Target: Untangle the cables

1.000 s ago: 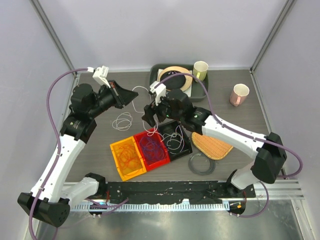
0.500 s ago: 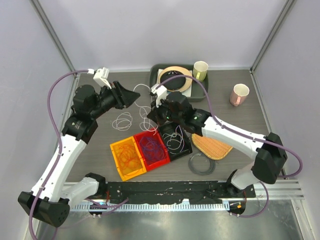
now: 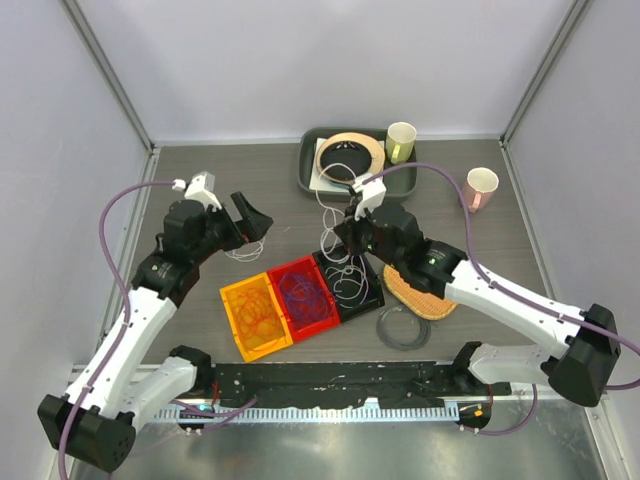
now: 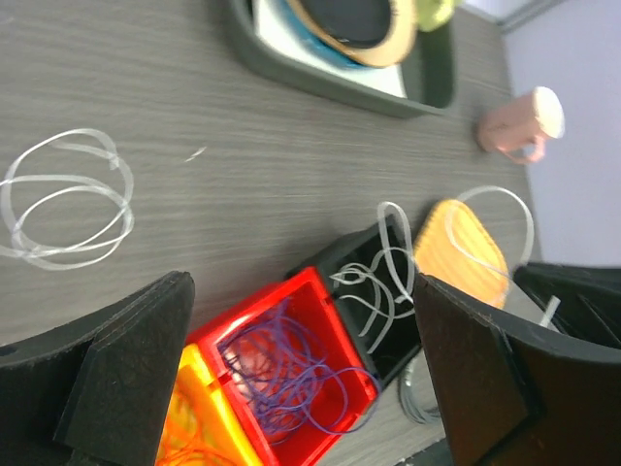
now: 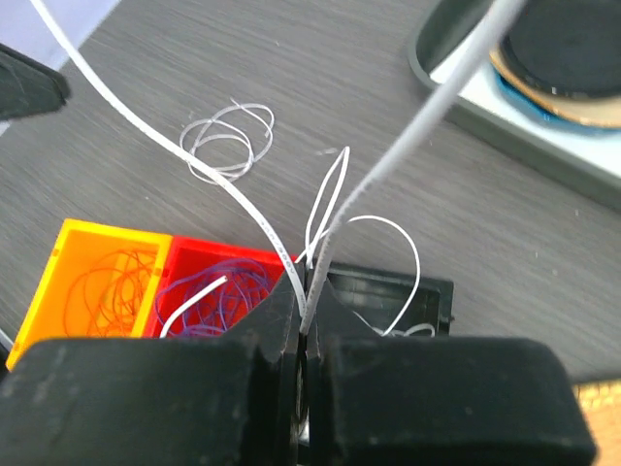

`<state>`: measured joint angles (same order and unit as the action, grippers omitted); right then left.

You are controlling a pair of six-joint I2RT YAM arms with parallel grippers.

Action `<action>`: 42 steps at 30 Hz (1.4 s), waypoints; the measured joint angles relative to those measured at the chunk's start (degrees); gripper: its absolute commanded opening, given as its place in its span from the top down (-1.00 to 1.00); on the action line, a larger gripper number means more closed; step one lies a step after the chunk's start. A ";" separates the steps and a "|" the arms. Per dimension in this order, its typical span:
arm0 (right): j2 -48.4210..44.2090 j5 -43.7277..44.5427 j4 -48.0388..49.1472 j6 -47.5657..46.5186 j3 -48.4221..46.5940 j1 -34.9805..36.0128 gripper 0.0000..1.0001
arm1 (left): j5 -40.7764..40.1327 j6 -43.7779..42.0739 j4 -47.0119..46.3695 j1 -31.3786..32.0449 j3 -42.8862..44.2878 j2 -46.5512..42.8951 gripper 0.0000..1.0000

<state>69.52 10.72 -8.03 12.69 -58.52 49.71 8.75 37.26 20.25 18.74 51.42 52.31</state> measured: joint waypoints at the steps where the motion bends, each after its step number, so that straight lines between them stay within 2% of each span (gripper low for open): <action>1: -0.66 0.31 -0.02 0.52 1.01 -0.02 0.98 | -1.79 0.31 0.81 0.00 -0.48 -0.42 -1.00; 4: -2.01 1.03 -0.26 1.88 5.27 -0.07 0.99 | -7.32 1.86 3.39 0.00 -2.23 -0.98 -1.00; 8: -1.22 2.19 -1.38 2.25 9.35 -0.07 0.99 | -10.08 3.63 5.14 0.00 -5.42 0.11 -1.00; 20: 10.51 5.25 -8.04 4.20 9.81 0.50 0.98 | -15.69 4.85 8.28 0.00 -6.45 2.97 -1.00; 23: 10.51 7.10 -8.74 5.66 10.10 0.92 0.77 | -16.31 4.90 8.44 0.00 -6.45 3.06 -1.00; 27: 10.51 9.42 -9.07 7.30 10.82 2.03 0.38 | -16.72 5.09 8.63 0.00 -6.45 3.48 -1.00; 35: 10.34 10.67 -9.25 7.61 10.84 4.52 0.22 | -16.74 5.44 8.87 0.00 -6.45 3.93 -1.00; 42: 6.23 11.26 -10.60 8.07 9.97 5.20 -0.34 | -17.55 5.44 8.98 0.00 -6.45 4.11 -0.99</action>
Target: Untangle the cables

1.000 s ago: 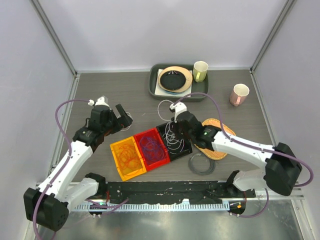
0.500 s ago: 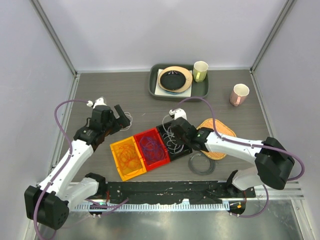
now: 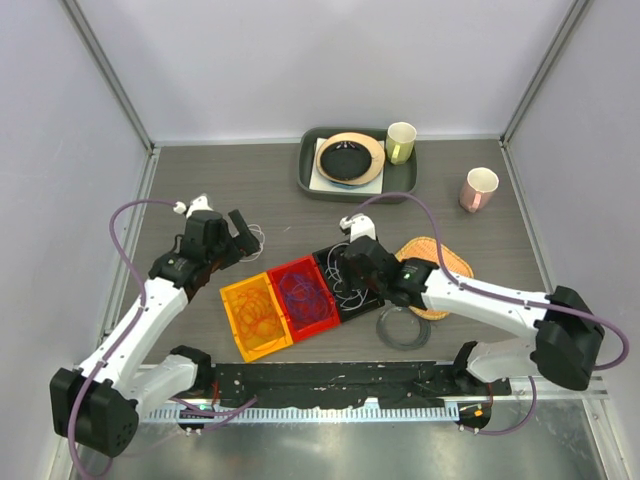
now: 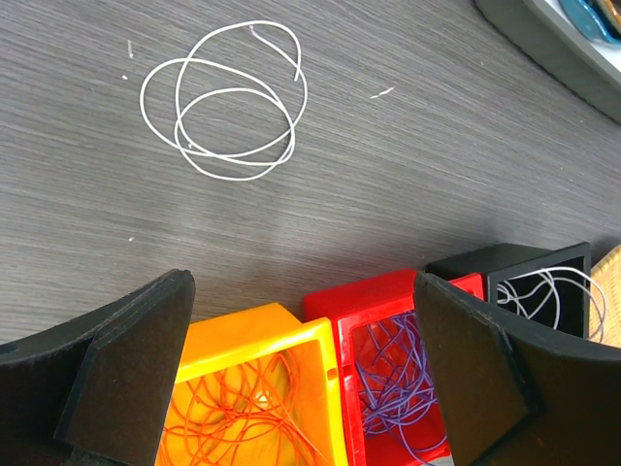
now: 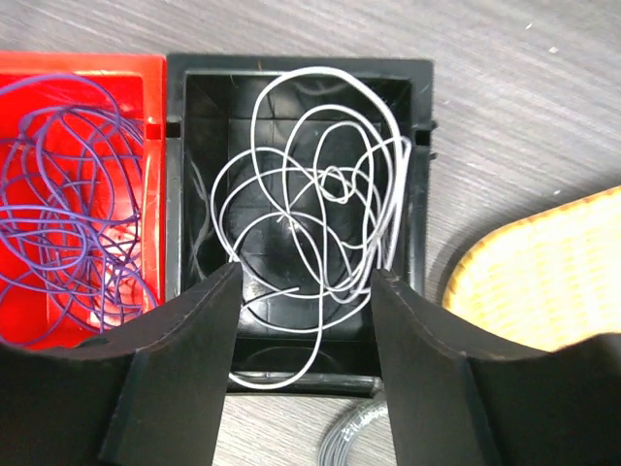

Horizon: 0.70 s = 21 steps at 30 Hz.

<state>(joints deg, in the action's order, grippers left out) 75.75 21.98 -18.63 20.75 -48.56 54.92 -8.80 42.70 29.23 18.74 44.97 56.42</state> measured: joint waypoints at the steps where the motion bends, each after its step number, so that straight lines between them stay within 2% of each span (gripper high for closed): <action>1: -1.07 0.33 -0.24 0.24 -0.15 0.00 -0.49 | -0.20 0.00 0.02 0.00 0.00 0.22 -0.99; 2: -2.27 0.98 -0.50 0.50 -0.31 0.00 -0.74 | -0.33 -0.02 0.07 0.00 0.00 0.57 -1.00; 3: -3.50 1.81 -0.72 0.81 -0.44 0.00 -0.81 | -0.59 -0.02 0.07 0.00 0.02 0.98 -1.00; 8: -10.34 8.50 -1.53 2.69 -0.39 0.02 -0.83 | -1.25 -0.11 0.09 -0.17 0.52 5.05 -1.00; 12: -15.82 14.21 -1.05 3.23 1.14 0.02 -0.83 | -1.20 -0.33 0.22 -1.16 3.26 12.24 -1.00; 18: -20.48 17.38 0.33 2.29 3.98 0.00 -0.83 | -0.70 -2.73 -1.77 -4.00 10.78 23.82 -0.99; 21: -22.16 17.92 1.03 1.77 5.64 0.00 -0.83 | -0.35 -3.72 -2.73 -5.68 16.65 31.15 -0.90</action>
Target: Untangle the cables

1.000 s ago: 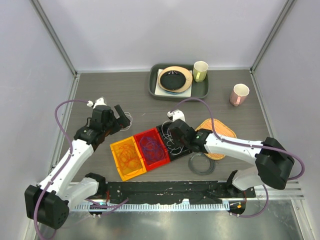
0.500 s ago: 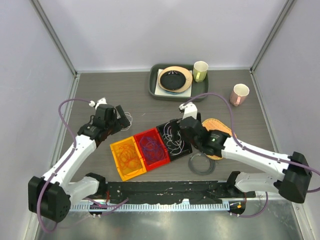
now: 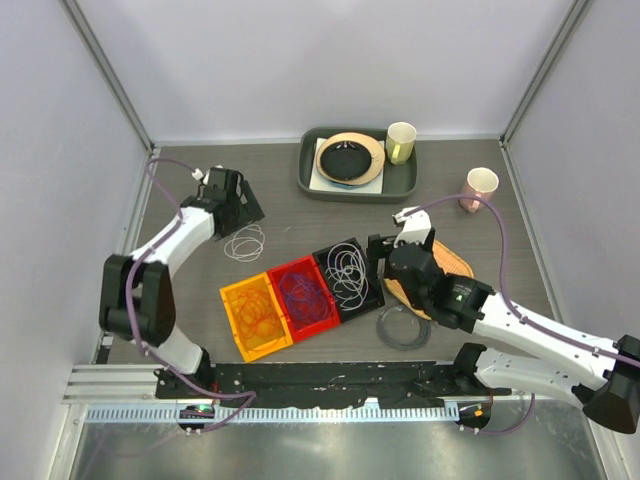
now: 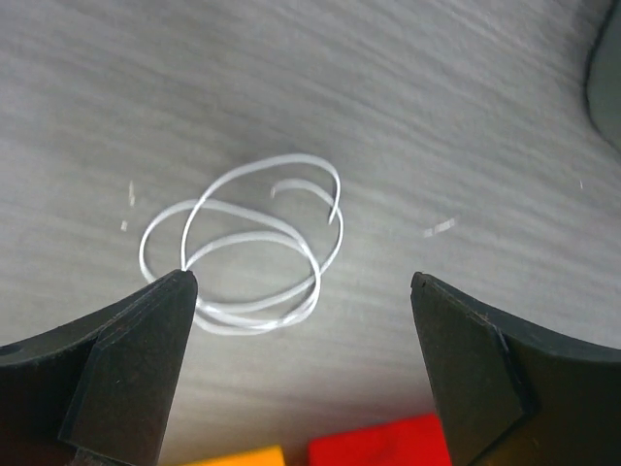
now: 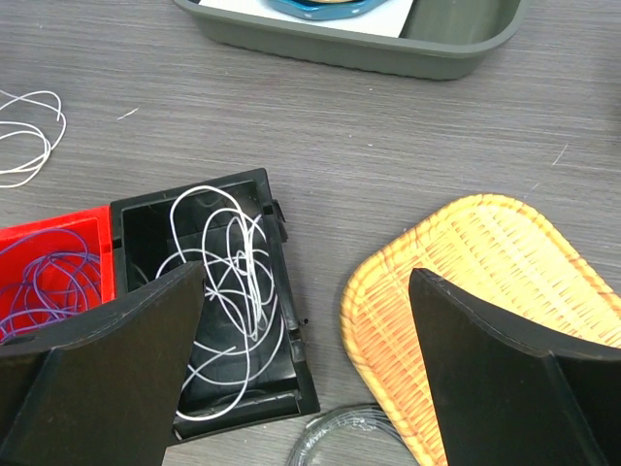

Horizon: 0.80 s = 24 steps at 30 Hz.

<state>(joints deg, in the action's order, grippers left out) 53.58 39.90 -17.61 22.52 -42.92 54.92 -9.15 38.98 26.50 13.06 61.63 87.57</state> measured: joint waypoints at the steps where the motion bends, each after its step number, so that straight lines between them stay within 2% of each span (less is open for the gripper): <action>1: -0.61 0.09 0.07 -0.13 0.48 0.00 -0.83 | 0.20 -0.26 -0.42 -0.57 2.38 3.21 -0.87; 7: -3.21 0.98 0.70 -0.96 1.60 0.00 -0.83 | -0.33 -0.68 -0.42 -1.66 8.50 15.43 -0.61; 11: -3.61 1.27 0.90 -1.25 1.92 0.00 -0.83 | 0.72 -0.52 -0.04 -2.62 11.15 20.52 -0.16; 15: -3.58 1.44 0.90 -1.38 2.25 0.00 -0.83 | 2.91 -0.44 -0.09 -4.55 12.28 22.36 0.12; 17: -3.45 1.62 0.90 -1.38 2.27 0.00 -0.83 | 3.67 -0.37 -0.17 -5.07 12.33 22.36 0.20; 24: -2.54 1.66 0.94 -1.40 2.32 0.00 -0.83 | 6.49 -0.37 -0.50 -5.42 12.07 22.36 0.25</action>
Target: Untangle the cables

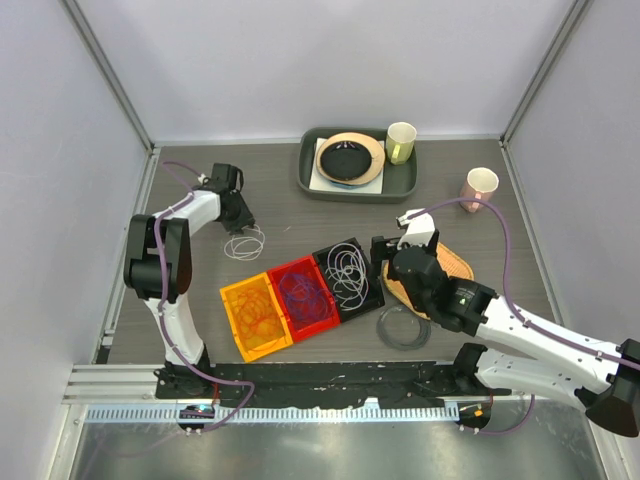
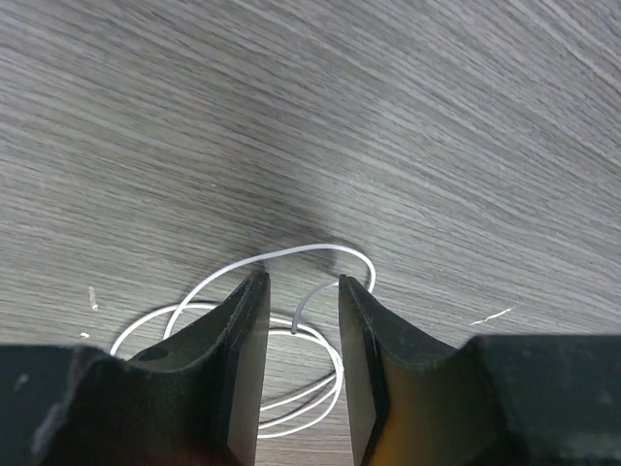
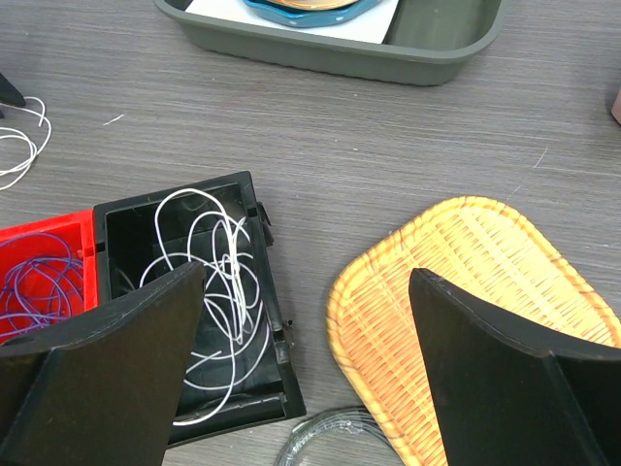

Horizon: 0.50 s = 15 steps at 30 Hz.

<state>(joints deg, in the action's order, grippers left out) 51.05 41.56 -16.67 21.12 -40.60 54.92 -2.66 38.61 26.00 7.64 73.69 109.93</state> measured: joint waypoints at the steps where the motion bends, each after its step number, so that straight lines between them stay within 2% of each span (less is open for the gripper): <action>1: 0.00 0.02 0.00 0.00 0.00 0.00 -0.83 | 0.42 0.00 -0.04 0.02 -0.04 0.00 0.24; 3: -0.02 0.07 0.09 0.00 0.00 0.00 -0.83 | 0.98 0.02 -0.09 0.07 -0.31 0.00 0.31; 4: -0.02 0.09 0.09 0.00 0.00 0.00 -0.83 | 1.25 0.07 -0.11 0.09 -0.46 0.00 0.44; 6: -0.02 0.13 0.13 0.00 0.00 0.00 -0.83 | 1.38 0.31 -0.11 0.09 -0.55 0.00 0.56; 9: -0.02 0.13 0.15 0.00 0.00 0.00 -0.83 | 1.66 0.46 -0.15 0.09 -0.59 0.00 0.99; 15: -0.02 0.13 0.17 0.00 0.00 0.00 -0.83 | 2.60 0.11 -0.24 0.09 -0.59 -0.04 1.00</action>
<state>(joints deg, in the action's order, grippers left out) 51.03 41.69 -16.49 21.12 -40.60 54.92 -0.05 38.72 25.76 7.73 73.10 109.89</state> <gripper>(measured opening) 0.915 0.016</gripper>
